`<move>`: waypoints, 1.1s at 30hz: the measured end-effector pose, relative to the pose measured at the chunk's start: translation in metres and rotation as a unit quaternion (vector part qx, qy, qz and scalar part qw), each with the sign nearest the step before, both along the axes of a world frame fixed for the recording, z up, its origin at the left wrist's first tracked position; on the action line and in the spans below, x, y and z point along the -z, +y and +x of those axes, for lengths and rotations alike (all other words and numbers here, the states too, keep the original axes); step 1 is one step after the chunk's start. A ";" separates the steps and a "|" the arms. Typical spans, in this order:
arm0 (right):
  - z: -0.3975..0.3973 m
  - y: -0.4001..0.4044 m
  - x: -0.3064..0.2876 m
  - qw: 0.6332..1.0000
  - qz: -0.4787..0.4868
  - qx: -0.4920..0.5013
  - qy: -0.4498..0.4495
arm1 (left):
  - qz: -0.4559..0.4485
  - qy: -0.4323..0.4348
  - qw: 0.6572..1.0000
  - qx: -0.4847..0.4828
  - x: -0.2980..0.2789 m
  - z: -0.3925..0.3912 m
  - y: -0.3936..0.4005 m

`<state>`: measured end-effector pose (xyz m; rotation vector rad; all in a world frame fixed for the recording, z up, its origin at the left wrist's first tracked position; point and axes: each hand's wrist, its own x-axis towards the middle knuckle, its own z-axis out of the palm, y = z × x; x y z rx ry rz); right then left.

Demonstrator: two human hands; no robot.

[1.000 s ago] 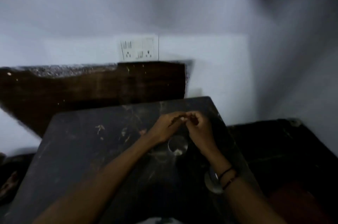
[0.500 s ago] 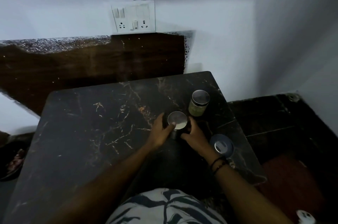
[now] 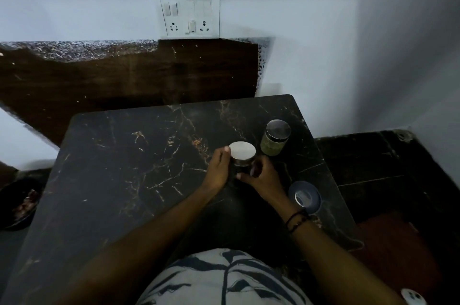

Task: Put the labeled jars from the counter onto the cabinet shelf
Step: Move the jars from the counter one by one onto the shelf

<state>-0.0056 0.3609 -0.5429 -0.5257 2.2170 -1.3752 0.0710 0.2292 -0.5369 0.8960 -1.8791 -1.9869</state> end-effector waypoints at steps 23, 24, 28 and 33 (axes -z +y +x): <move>0.024 -0.007 -0.014 0.992 -0.095 0.011 -0.083 | 0.144 0.011 0.989 0.019 -0.008 0.027 -0.016; 0.021 -0.009 -0.023 0.991 -0.104 0.013 -0.078 | 0.133 0.022 0.991 0.022 -0.014 0.024 -0.020; 0.002 -0.022 -0.072 0.986 -0.160 0.017 -0.032 | 0.074 0.100 0.992 0.014 -0.059 0.000 -0.035; -0.029 -0.043 -0.161 0.971 -0.233 0.031 0.043 | 0.040 0.221 0.974 0.030 -0.149 -0.041 -0.055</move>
